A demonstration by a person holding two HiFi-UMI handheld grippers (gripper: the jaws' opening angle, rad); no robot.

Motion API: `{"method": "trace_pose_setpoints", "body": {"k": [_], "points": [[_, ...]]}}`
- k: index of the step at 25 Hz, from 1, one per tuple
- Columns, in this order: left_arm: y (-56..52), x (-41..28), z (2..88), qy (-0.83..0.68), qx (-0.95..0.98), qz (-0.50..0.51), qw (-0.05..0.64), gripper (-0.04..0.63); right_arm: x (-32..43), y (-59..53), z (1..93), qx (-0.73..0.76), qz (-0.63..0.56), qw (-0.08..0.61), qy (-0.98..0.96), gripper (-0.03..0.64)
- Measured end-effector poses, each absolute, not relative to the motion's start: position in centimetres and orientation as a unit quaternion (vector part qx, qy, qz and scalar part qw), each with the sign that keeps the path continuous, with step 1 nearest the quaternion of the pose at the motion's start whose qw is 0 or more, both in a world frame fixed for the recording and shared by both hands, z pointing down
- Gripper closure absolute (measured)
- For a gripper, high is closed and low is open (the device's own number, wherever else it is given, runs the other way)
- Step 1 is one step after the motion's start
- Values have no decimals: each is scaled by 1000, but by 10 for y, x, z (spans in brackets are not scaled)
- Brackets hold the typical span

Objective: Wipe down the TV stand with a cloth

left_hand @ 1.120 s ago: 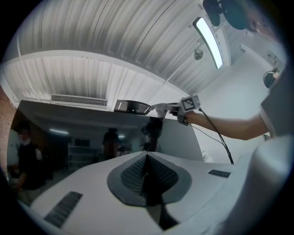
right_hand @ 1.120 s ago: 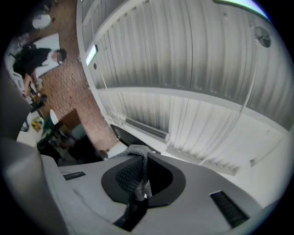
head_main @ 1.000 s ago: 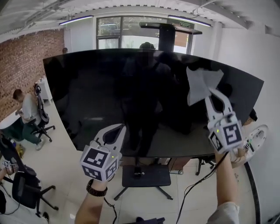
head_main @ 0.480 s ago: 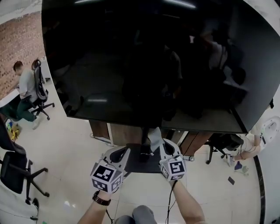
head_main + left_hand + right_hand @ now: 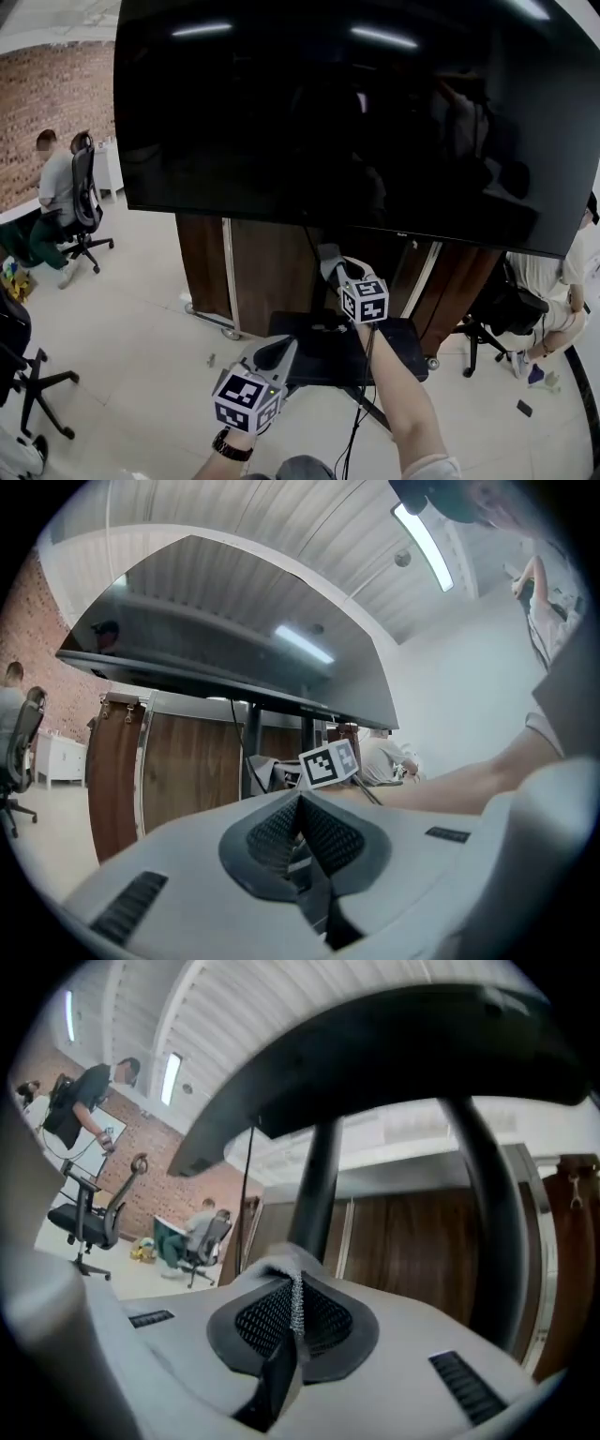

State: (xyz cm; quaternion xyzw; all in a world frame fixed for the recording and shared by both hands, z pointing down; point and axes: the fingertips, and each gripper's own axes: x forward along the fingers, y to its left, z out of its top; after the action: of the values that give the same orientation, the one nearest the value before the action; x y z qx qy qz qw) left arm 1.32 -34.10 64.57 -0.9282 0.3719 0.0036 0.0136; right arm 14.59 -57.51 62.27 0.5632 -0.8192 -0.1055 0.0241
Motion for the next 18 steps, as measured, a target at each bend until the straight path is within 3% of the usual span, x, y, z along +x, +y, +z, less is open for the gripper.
{"method": "trace_pose_setpoints", "body": {"k": [5,12,14,18], "points": [[-325,5,683,378,-925,9,41,572,173,-583,727,567,-16,51,-822,612],[-322,28,698,368,-929,13,45,572,214,-556,779,568,9,102,-817,612],[-322,39,702,359,-932,8,45,572,230,-545,764,578,-11,70,-813,612],[-320,55,704,352,-935,2,49,572,301,-516,649,640,-126,-65,-755,612]]}}
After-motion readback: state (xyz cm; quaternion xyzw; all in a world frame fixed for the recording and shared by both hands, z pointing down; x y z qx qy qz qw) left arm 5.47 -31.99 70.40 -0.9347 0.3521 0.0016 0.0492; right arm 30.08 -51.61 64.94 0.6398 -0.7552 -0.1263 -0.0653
